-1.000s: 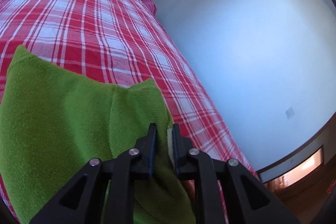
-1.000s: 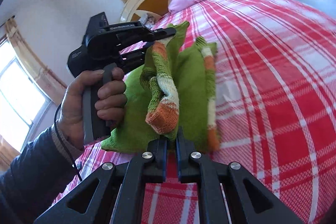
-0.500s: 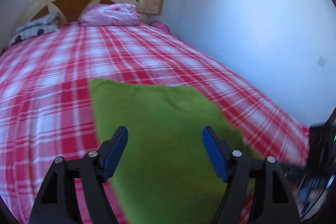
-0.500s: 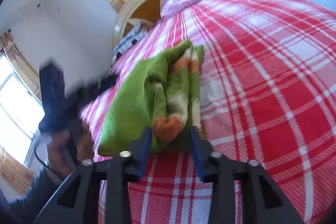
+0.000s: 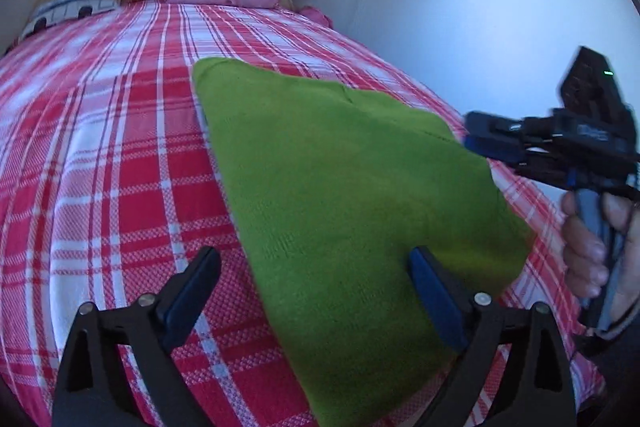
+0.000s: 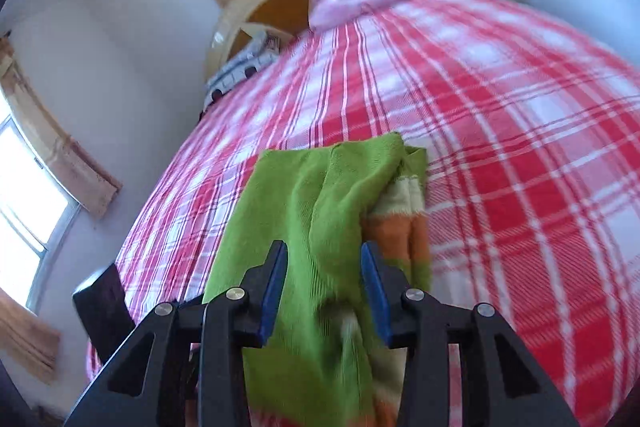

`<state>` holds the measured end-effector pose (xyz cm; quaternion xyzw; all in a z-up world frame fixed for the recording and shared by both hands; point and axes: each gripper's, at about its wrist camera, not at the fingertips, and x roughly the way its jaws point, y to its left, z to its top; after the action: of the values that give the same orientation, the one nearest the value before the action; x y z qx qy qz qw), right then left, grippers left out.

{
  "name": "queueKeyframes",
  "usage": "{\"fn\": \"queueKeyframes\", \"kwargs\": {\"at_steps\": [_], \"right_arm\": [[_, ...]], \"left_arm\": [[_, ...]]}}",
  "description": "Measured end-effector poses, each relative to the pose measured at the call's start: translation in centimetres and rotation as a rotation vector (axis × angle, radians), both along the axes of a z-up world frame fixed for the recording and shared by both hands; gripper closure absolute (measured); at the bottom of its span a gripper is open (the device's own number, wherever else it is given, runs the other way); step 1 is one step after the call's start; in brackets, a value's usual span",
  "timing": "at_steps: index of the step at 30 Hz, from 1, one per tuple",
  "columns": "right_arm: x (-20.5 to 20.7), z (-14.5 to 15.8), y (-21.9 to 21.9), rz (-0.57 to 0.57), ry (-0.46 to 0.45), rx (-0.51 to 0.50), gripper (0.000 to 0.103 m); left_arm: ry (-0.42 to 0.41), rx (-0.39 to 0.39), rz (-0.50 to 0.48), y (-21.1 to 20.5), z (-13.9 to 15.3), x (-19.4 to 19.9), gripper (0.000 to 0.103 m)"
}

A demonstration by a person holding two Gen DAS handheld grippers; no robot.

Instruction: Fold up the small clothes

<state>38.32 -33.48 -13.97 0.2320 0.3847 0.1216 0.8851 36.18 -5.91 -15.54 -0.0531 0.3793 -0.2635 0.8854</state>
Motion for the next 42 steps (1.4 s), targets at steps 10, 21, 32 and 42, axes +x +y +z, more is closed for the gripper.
{"fn": "queueKeyframes", "kwargs": {"at_steps": [10,21,32,42], "right_arm": [[-0.9,-0.1,-1.1,-0.114,-0.032,-0.128,0.094],[-1.6,0.7,-1.0,-0.168,-0.088,-0.227,0.064],[0.7,-2.2,7.1,0.139,0.040,-0.464,0.063],[3.3,-0.4,12.4,0.252,-0.012,-0.455,0.063]], "left_arm": [[0.041,-0.115,0.027,1.6,-0.5,0.3,0.000],[0.073,-0.027,0.008,0.1,-1.0,0.6,0.000],[0.060,0.015,0.018,-0.2,-1.0,0.4,0.000],[0.061,0.023,0.021,-0.1,-1.0,0.4,0.000]]}}
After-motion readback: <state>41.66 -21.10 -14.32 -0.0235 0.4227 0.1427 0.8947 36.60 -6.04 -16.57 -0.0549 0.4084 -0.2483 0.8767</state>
